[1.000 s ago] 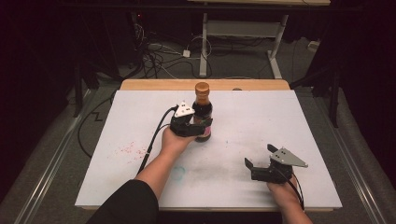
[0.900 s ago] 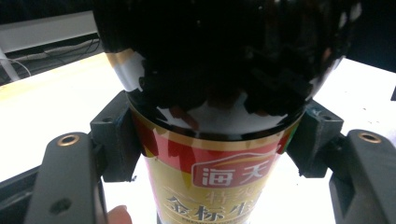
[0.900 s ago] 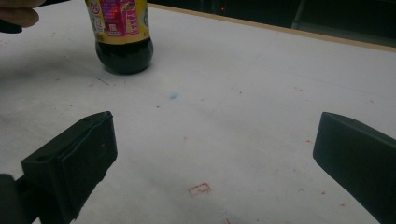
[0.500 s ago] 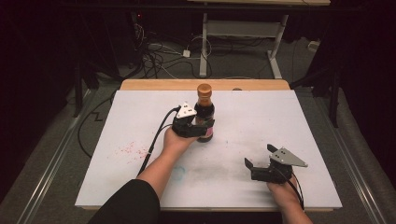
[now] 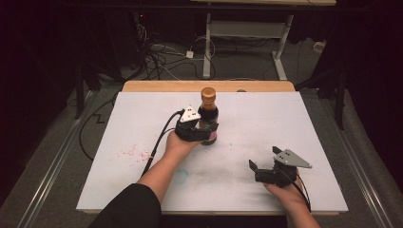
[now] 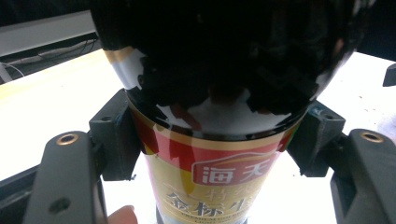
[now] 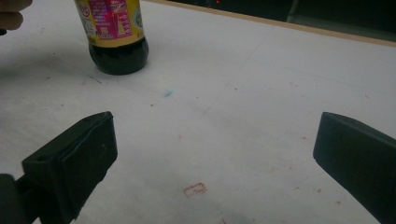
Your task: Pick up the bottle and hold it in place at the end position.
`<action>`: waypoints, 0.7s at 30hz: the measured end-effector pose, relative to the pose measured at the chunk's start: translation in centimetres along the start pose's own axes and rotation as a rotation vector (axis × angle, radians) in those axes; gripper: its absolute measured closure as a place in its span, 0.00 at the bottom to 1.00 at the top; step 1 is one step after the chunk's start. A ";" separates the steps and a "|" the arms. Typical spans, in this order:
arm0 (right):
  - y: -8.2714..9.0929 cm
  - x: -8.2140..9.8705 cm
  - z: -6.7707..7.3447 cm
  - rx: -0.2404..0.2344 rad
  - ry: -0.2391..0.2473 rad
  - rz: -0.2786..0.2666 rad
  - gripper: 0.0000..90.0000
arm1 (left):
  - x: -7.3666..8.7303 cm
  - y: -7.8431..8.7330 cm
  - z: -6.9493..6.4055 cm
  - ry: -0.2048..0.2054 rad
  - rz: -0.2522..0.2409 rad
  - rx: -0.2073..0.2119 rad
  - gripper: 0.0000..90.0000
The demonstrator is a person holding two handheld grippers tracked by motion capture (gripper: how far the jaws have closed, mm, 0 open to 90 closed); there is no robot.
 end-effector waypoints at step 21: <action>-3.3 -4.7 -0.9 -0.048 0.032 -0.029 0.04 | 0.0 0.0 0.0 0.007 -0.001 -0.004 0.31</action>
Point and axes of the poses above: each handheld gripper's, and its own axes: y roughly backward along the jaws, x roughly out of its underside, z roughly to its left, the point moved 3 cm from there along -y, roughly forward along the jaws, and after that the axes turned 13 degrees about -x, right-handed, at the moved point
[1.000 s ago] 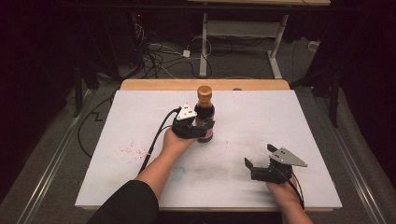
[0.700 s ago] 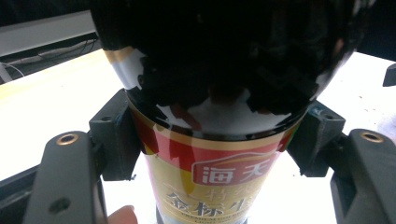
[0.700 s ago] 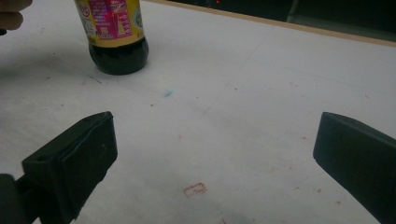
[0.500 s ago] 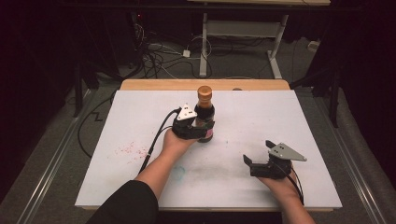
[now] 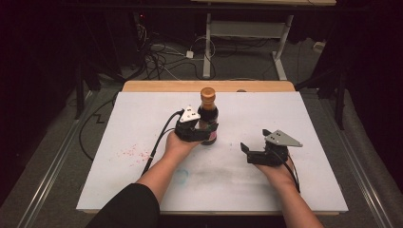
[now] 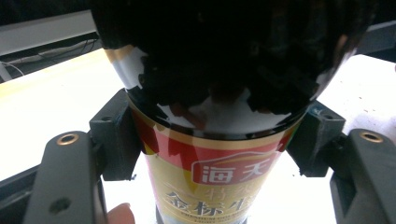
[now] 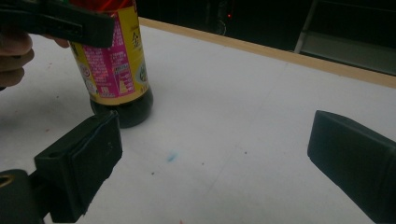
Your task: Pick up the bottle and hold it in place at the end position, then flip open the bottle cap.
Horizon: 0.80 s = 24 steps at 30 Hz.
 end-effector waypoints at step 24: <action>-4.4 -4.5 -0.9 -0.033 -0.001 -0.039 0.31 | 0.0 -0.1 -0.3 0.035 -0.022 0.006 0.32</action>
Point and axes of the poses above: each handheld gripper's, and its own axes: y roughly backward along the jaws, x roughly out of its underside, z roughly to its left, the point moved 3 cm from there along -y, roughly forward along the jaws, and after that the axes turned 13 degrees about -x, right-handed, at the moved point
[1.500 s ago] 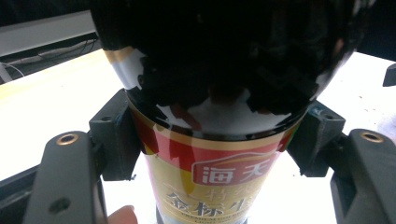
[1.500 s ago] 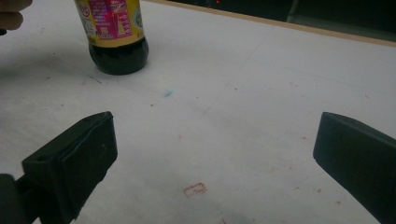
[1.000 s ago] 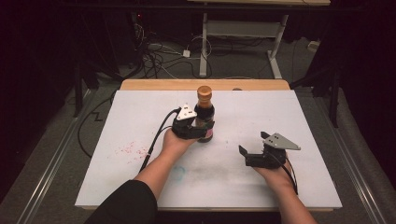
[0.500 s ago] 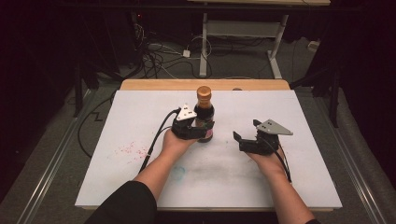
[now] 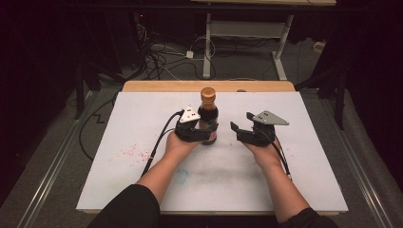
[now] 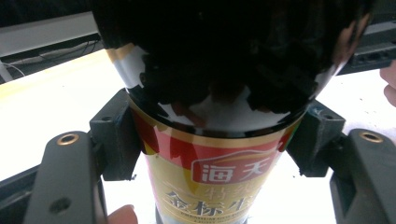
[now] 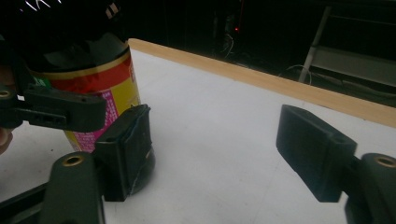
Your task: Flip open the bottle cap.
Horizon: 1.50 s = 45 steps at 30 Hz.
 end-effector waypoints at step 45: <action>-0.1 -8.1 4.0 -0.134 0.151 -0.049 1.00 | 0.1 0.0 -0.1 -0.003 0.001 -0.010 0.32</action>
Point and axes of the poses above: each handheld gripper's, and its own axes: y roughly backward along the jaws, x roughly out of its underside, z roughly to its left, the point moved 3 cm from there along -y, roughly forward along the jaws, and after that the axes turned 13 degrees about -x, right-handed, at the moved point
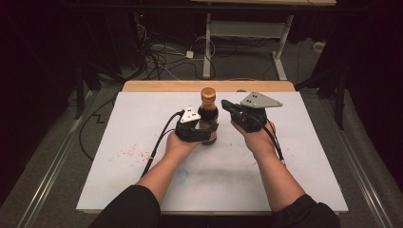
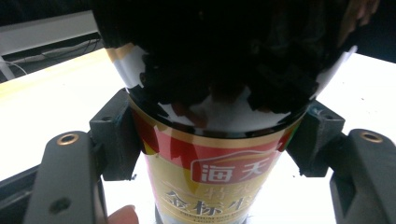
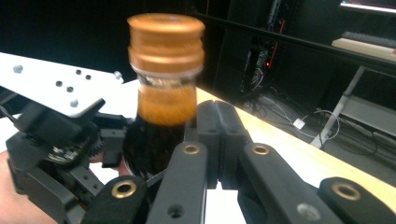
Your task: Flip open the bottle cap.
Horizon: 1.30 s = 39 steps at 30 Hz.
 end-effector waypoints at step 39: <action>-0.8 -3.8 1.0 0.013 0.028 0.094 1.00 | 0.2 -0.2 -0.4 0.013 -0.041 -0.033 0.32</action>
Point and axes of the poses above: each handheld gripper's, and its own axes: y roughly backward along the jaws, x roughly out of its underside, z roughly to its left, the point moved 3 cm from there along -y, roughly forward along the jaws, and after that the axes turned 13 degrees about -x, right-handed, at the moved point
